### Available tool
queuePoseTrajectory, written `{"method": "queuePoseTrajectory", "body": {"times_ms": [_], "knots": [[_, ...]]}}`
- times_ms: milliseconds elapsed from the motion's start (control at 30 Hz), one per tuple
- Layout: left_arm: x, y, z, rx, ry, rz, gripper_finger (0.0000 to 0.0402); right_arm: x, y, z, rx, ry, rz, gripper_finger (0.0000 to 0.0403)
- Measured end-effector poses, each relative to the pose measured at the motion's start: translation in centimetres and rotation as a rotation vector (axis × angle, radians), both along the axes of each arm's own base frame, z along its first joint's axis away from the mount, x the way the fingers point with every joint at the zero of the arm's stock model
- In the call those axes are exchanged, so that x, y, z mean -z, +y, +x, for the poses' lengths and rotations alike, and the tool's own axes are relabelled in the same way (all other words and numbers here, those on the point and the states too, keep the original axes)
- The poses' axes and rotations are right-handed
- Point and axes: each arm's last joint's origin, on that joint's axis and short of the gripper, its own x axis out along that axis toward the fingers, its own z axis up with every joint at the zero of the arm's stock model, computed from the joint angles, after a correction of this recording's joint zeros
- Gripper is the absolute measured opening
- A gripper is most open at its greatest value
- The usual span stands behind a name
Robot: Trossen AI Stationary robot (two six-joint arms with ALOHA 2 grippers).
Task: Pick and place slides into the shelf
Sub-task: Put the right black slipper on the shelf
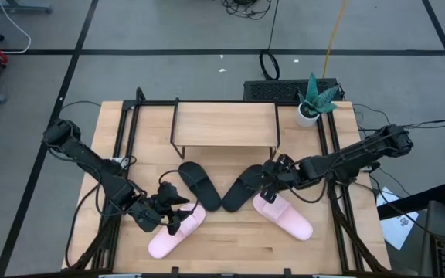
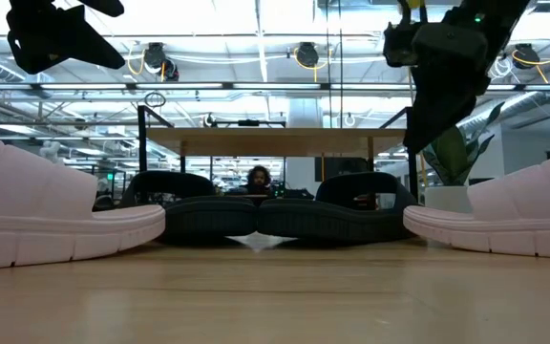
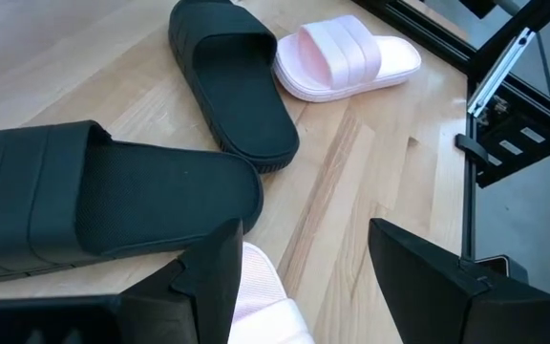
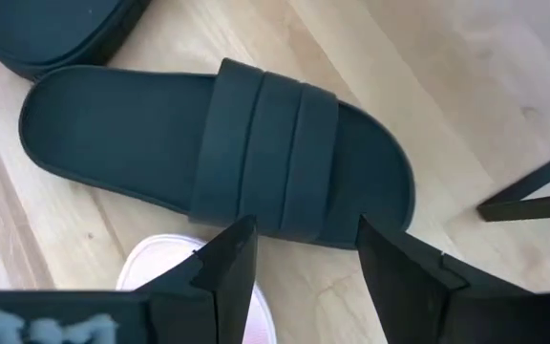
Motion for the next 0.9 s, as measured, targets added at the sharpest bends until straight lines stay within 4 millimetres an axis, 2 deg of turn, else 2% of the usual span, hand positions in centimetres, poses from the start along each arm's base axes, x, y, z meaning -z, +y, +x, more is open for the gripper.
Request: {"method": "queuePoseTrajectory", "body": {"times_ms": [200,300,533,900], "knots": [[0.0,0.0,0.0,-0.002,0.003,0.001,0.0225,0.1,-0.6,0.5,-0.013,-0.029,0.033,0.0171],[0.0,0.0,0.0,0.0,0.004,0.004,0.0225,1.3,-0.9,0.6,-0.017,-0.069,0.075,0.0171],[0.0,0.0,0.0,0.001,0.004,0.005,0.0225,3.8,-1.8,-0.5,0.042,-0.04,0.142,0.0171],[0.0,0.1,0.0,-0.006,0.001,0.009,0.0225,3.5,-2.1,-0.4,0.04,-0.075,0.107,0.0171]]}}
